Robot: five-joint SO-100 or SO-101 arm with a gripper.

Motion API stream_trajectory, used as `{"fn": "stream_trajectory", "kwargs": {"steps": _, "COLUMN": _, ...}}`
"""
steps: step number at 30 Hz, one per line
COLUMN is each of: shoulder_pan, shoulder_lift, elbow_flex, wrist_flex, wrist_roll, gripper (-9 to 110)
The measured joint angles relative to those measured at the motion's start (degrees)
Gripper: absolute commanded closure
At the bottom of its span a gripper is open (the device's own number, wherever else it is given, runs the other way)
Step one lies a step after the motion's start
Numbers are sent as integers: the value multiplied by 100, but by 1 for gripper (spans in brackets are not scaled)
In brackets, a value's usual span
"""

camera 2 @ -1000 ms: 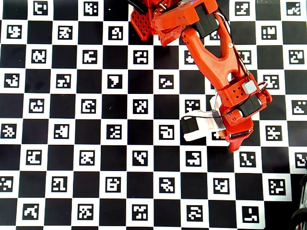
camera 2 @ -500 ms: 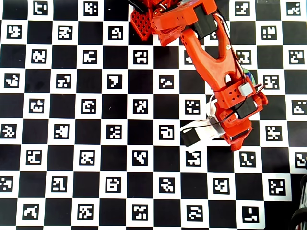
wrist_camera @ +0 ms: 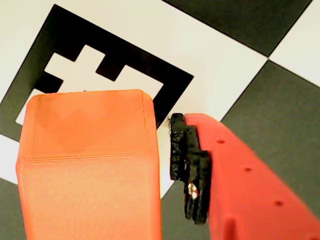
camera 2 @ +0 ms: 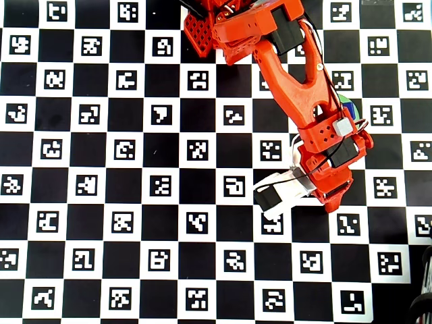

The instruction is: Grab the red cube then put it in the green circle then put the blue cube on top and finally the orange cube on top

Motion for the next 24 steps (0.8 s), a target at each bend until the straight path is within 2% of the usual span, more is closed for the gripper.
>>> {"fn": "stream_trajectory", "kwargs": {"steps": 5, "shoulder_pan": -9, "shoulder_lift": 0, "elbow_flex": 0, "wrist_flex": -62, "wrist_roll": 114, "gripper": 92}}
{"fn": "stream_trajectory", "kwargs": {"steps": 15, "shoulder_pan": 0, "shoulder_lift": 123, "elbow_flex": -378, "wrist_flex": 940, "wrist_roll": 545, "gripper": 92}}
{"fn": "stream_trajectory", "kwargs": {"steps": 24, "shoulder_pan": 396, "shoulder_lift": 1617, "elbow_flex": -896, "wrist_flex": 2347, "wrist_roll": 1336, "gripper": 93}}
